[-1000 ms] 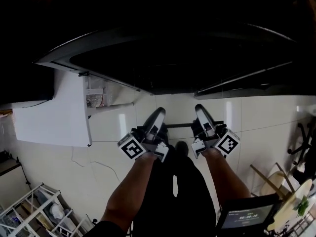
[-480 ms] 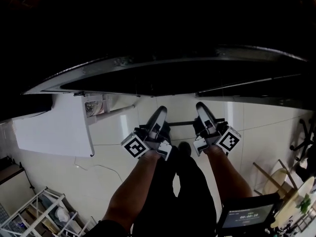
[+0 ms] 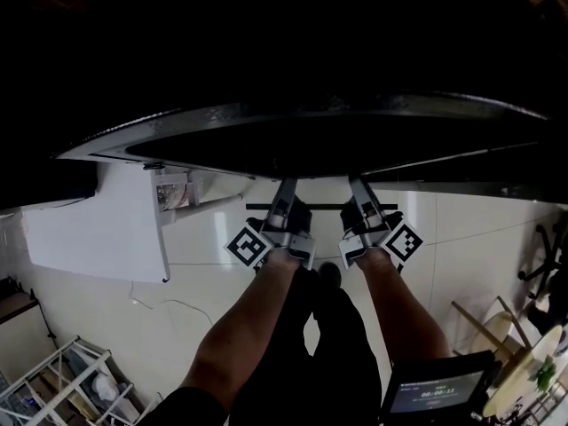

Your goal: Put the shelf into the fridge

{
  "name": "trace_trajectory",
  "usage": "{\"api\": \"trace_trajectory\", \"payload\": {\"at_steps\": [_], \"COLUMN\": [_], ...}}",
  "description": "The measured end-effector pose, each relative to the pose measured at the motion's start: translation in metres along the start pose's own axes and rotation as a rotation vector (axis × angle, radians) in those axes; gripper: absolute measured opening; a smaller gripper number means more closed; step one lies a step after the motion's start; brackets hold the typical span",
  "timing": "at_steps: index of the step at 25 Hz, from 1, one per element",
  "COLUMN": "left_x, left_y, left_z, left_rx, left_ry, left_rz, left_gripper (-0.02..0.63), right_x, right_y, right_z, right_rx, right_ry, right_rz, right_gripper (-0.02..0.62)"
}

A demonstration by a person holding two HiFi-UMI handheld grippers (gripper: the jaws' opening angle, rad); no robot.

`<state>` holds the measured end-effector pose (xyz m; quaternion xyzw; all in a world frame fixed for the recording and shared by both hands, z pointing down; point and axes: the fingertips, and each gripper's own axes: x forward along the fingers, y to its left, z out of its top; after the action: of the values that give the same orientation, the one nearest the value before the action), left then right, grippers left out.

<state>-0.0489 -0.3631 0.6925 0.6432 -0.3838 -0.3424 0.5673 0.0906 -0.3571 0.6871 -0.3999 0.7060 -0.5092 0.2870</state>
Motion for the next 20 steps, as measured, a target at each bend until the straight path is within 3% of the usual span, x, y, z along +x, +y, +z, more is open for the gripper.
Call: {"api": "trace_trajectory", "payload": {"at_steps": [7, 9, 11, 15, 20], "left_x": [0.007, 0.008, 0.009, 0.018, 0.014], "left_y": [0.004, 0.004, 0.004, 0.002, 0.004], "left_z": [0.006, 0.006, 0.007, 0.010, 0.008], "left_rx": [-0.057, -0.055, -0.047, -0.006, 0.074], "left_ry": [-0.068, -0.070, -0.068, -0.060, -0.042], "left_rz": [0.026, 0.030, 0.025, 0.030, 0.148], "left_gripper": [0.011, 0.011, 0.012, 0.019, 0.029], "right_x": [-0.025, -0.035, -0.036, -0.028, -0.014], "right_y": [-0.005, -0.003, 0.001, -0.003, -0.006], "right_z": [-0.012, -0.019, -0.020, -0.011, 0.000], "right_rx": [0.013, 0.033, 0.045, 0.073, 0.051], "right_ry": [0.055, 0.051, 0.036, 0.009, -0.007], "right_rz": [-0.061, -0.062, -0.048, -0.043, -0.062], "right_gripper": [0.143, 0.127, 0.061, 0.051, 0.052]}}
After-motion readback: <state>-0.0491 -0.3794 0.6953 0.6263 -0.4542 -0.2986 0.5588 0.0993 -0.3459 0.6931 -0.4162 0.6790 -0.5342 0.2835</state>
